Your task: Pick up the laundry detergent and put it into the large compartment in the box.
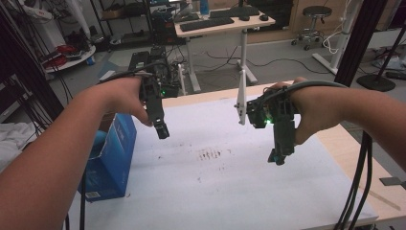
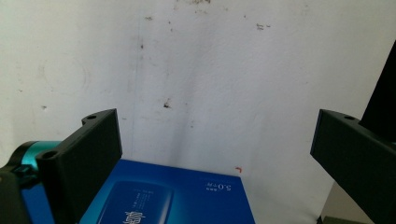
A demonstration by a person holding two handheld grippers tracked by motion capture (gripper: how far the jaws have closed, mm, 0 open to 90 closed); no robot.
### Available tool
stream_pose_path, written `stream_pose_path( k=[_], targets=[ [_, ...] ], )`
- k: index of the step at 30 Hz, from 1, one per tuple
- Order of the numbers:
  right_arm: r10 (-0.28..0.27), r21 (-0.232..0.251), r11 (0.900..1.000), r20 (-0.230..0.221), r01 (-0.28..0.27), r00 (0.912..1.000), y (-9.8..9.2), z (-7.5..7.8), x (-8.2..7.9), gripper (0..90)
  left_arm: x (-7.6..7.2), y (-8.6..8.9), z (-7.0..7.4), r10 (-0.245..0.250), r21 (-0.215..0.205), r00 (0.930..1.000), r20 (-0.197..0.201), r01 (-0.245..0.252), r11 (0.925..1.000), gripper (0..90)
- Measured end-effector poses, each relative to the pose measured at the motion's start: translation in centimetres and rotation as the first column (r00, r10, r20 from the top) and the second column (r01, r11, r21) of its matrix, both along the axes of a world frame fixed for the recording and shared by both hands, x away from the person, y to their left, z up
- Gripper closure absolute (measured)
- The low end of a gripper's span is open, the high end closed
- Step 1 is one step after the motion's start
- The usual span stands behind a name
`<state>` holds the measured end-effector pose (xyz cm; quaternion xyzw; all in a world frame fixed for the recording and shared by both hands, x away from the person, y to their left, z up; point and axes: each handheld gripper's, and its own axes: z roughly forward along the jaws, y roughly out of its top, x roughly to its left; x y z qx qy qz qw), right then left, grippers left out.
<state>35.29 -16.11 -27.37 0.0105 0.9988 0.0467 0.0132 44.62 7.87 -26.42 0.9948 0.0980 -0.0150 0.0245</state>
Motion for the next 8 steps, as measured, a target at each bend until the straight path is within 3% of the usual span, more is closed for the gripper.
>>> stream_pose_path(
  k=[8],
  targets=[
    [0.002, -0.001, 1.0, 0.002, -0.002, 1.0, 0.19, -0.02, -0.05, 0.7, -0.02, -0.03, 0.03, -0.005, 0.001, 1.0, -0.001, 0.005, 1.0, 2.0]
  ],
)
